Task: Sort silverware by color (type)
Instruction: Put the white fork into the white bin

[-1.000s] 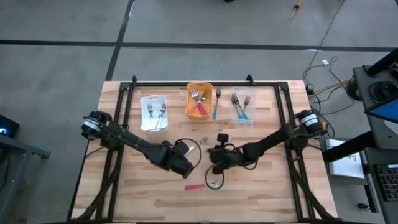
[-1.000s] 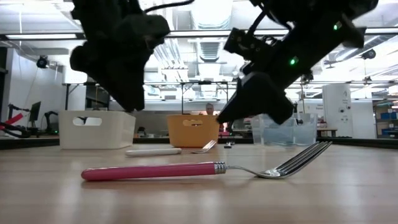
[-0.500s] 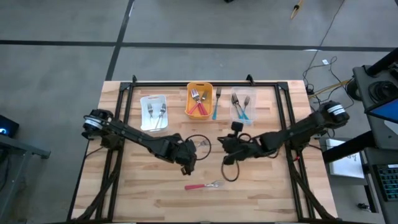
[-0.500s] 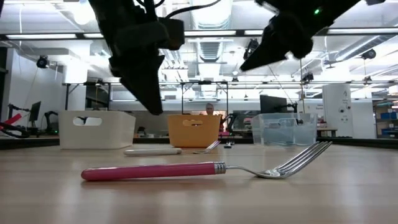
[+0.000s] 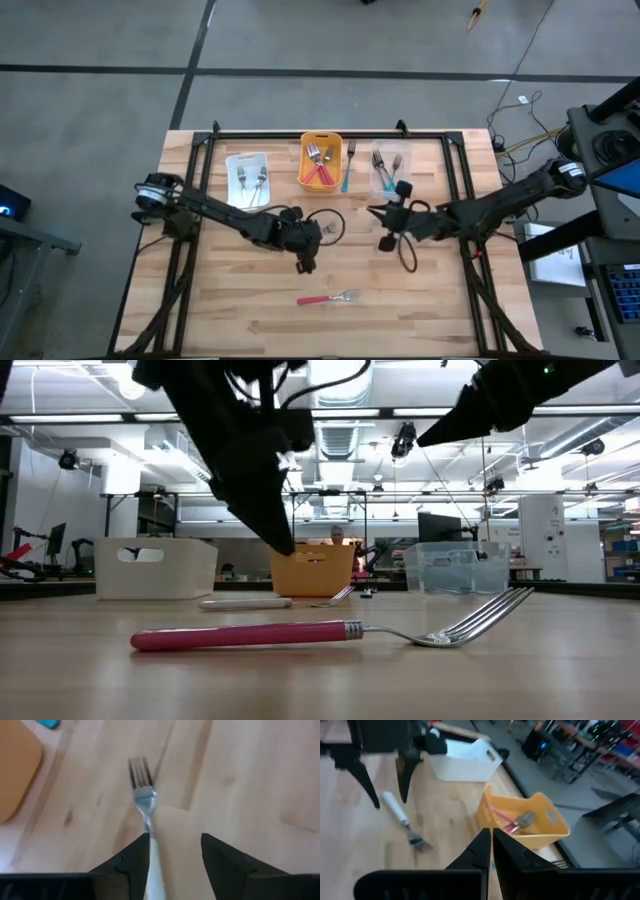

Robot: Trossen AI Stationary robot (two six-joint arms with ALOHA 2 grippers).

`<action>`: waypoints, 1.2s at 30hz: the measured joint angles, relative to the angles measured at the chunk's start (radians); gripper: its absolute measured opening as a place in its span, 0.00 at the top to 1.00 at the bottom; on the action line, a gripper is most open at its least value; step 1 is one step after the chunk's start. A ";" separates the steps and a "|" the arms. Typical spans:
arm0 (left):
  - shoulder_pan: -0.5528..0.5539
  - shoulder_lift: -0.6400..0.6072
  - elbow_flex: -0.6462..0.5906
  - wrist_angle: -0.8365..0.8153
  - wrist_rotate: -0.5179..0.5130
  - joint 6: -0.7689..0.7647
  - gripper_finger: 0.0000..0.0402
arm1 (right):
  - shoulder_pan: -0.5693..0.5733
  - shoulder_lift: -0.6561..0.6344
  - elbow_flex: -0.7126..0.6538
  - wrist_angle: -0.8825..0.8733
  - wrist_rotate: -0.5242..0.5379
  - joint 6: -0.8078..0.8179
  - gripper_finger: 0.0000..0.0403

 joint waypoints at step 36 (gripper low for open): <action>0.045 0.088 -0.291 0.486 -0.020 -0.014 0.61 | -0.104 -0.157 -0.170 0.145 -0.035 -0.085 0.97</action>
